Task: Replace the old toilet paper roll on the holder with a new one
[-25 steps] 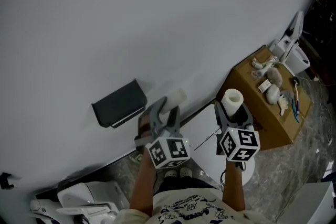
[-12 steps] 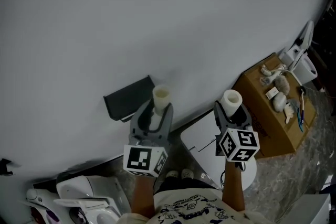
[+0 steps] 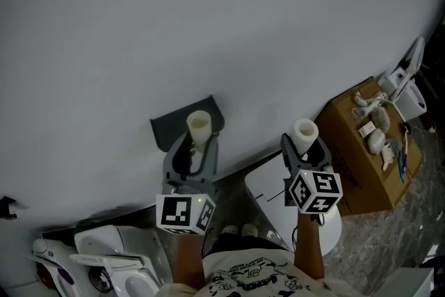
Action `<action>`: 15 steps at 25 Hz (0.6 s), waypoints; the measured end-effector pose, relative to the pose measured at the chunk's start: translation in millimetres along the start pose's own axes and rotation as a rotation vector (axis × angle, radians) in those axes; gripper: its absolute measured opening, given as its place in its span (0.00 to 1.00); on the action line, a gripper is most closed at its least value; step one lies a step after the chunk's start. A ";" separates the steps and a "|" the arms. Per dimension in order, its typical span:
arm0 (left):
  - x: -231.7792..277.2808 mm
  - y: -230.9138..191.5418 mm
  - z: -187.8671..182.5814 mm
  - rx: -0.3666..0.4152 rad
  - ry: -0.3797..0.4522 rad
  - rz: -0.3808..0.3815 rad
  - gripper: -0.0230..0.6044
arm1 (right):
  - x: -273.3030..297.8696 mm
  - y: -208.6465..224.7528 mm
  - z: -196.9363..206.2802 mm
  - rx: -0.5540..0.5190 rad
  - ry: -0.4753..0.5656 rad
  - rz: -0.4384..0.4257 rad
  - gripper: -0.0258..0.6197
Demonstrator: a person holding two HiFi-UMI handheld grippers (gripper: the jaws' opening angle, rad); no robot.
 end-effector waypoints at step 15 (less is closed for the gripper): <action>-57.2 -48.9 -21.9 0.059 0.007 -0.144 0.34 | 43.2 -74.1 18.7 -0.565 -0.066 -0.093 0.53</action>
Point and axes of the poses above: the fingertips, and each gripper's own axes: x forward along the fingers, y to its right, z out of its underside, the point moved 4 cm from there along -x, backward along the fingers, and after that the axes turned 3 degrees about z, right-handed, at the moved point
